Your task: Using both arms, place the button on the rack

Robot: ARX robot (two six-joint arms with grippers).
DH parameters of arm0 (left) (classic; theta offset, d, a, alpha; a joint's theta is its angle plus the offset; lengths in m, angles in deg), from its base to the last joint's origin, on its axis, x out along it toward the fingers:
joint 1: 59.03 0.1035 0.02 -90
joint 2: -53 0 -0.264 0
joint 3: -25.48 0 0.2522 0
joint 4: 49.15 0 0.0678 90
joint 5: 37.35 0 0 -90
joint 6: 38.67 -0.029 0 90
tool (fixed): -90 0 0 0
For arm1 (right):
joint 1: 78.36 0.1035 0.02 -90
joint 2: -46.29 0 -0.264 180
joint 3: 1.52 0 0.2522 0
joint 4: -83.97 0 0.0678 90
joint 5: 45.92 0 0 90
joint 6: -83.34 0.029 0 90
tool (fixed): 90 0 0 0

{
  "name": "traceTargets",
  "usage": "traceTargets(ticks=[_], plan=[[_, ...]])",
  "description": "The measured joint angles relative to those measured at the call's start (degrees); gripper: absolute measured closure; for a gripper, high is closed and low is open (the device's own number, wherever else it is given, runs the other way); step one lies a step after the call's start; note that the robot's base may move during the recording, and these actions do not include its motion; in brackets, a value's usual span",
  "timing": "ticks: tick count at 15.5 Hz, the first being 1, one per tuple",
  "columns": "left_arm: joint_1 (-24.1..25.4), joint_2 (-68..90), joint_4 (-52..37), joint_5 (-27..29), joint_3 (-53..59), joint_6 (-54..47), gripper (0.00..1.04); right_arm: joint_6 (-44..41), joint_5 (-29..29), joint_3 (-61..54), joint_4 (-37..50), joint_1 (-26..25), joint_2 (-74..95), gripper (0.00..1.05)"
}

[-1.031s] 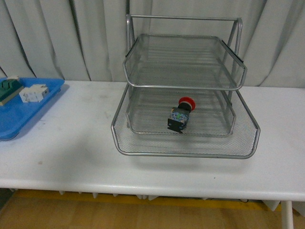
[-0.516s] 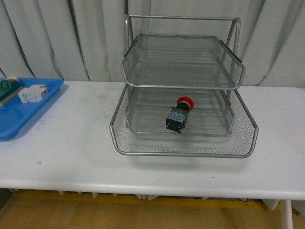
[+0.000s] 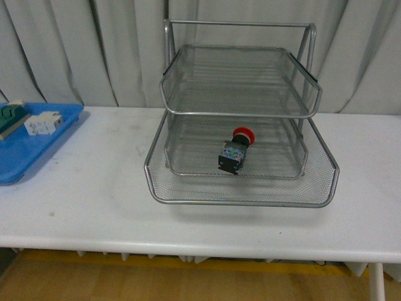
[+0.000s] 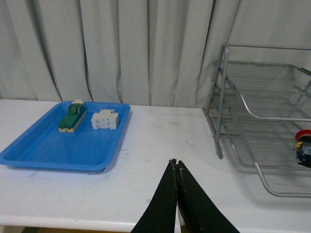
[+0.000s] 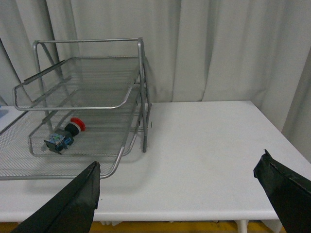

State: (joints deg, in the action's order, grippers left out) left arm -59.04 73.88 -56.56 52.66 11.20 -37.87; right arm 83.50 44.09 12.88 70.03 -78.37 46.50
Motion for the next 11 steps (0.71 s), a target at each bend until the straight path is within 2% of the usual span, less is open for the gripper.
traceTargets(ticks=[10, 11], plan=[[0.0, -11.2, 11.5, 0.0, 0.0, 0.0, 1.03, 0.0, 0.0, 0.0, 0.0, 0.0, 0.0, 0.07], [0.0, -16.5, 20.0, -0.1, 0.0, 0.0, 1.03, 0.0, 0.0, 0.0, 0.0, 0.0, 0.0, 0.07]])
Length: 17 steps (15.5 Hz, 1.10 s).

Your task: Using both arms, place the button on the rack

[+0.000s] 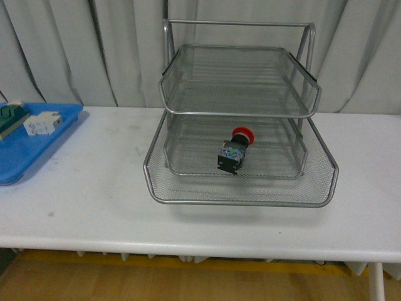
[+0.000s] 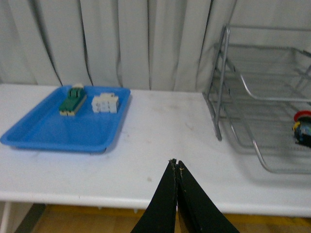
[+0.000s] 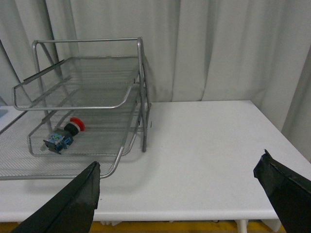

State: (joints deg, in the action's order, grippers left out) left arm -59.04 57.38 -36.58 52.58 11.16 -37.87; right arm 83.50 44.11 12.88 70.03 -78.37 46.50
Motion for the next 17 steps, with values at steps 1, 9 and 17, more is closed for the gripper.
traceTargets(ticks=[1, 9, 17], plan=[[0.0, -4.0, 0.6, 0.1, 0.0, 0.0, 1.03, 0.0, 0.0, 0.0, 0.0, 0.0, 0.0, 0.07], [0.0, -3.9, 1.4, 0.1, 0.0, 0.0, 0.53, -1.0, 0.3, 0.8, 8.0, 0.0, 10.5, 0.07], [0.0, -3.9, 1.4, 0.1, 0.0, 0.0, 0.07, 8.4, 3.2, 43.5, 24.1, 10.3, 89.7, 0.07]])
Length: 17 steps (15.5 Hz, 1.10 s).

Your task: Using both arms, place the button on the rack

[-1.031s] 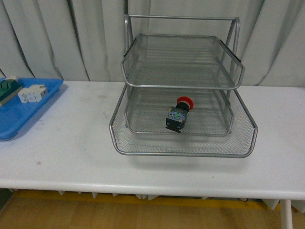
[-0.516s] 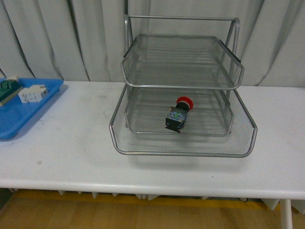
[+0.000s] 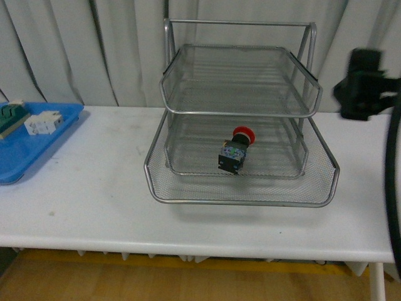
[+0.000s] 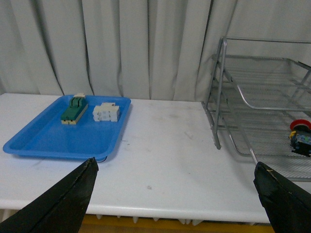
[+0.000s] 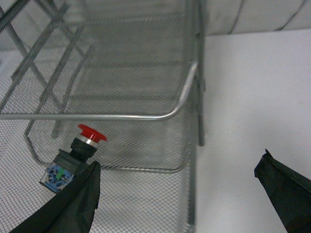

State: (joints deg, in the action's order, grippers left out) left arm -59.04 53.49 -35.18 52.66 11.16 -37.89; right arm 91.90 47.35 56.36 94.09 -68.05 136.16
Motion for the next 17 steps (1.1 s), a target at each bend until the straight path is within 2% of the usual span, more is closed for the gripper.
traceTargets(ticks=[1, 3, 7, 13, 17], plan=[[0.0, 0.0, 0.0, 0.0, 0.0, 0.0, 0.07, 0.7, -0.2, 5.9, -5.3, 2.3, 5.0, 0.07], [0.0, 0.0, 0.0, 0.0, 0.0, 0.0, 0.07, 1.1, -1.0, 11.6, -13.2, 6.7, 6.4, 0.30], [0.0, 0.0, 0.0, 0.0, 0.0, 0.0, 0.07, 2.5, -3.9, 8.7, -19.8, 10.8, 5.8, 0.76], [0.0, 0.0, 0.0, 0.0, 0.0, 0.0, 0.07, 3.8, -5.2, 5.7, -20.1, 11.5, 5.8, 1.03], [0.0, 0.0, 0.0, 0.0, 0.0, 0.0, 0.07, 4.4, -5.7, 4.5, -20.0, 11.7, 5.8, 1.03]])
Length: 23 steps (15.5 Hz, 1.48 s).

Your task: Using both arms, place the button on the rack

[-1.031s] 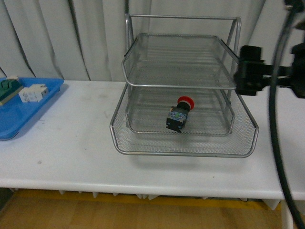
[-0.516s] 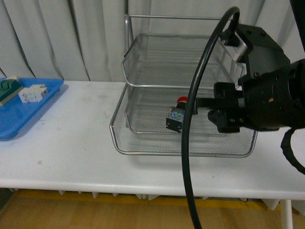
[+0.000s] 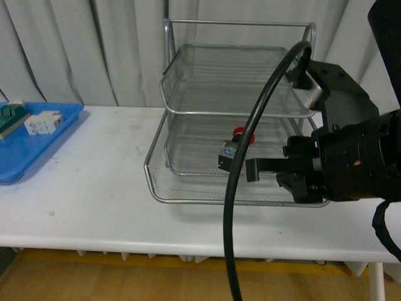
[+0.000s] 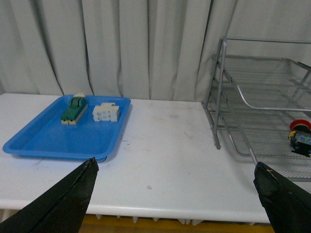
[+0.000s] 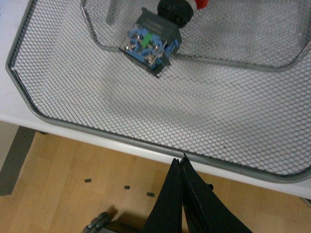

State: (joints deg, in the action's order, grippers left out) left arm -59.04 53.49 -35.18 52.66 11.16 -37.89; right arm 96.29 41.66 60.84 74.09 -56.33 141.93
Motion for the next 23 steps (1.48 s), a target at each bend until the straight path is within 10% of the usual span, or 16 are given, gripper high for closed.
traceTargets(ticks=[23], plan=[[0.0, 0.0, 0.0, 0.0, 0.0, 0.0, 0.07, 0.0, 5.8, 13.4, 4.7, -3.7, 19.6, 1.03]])
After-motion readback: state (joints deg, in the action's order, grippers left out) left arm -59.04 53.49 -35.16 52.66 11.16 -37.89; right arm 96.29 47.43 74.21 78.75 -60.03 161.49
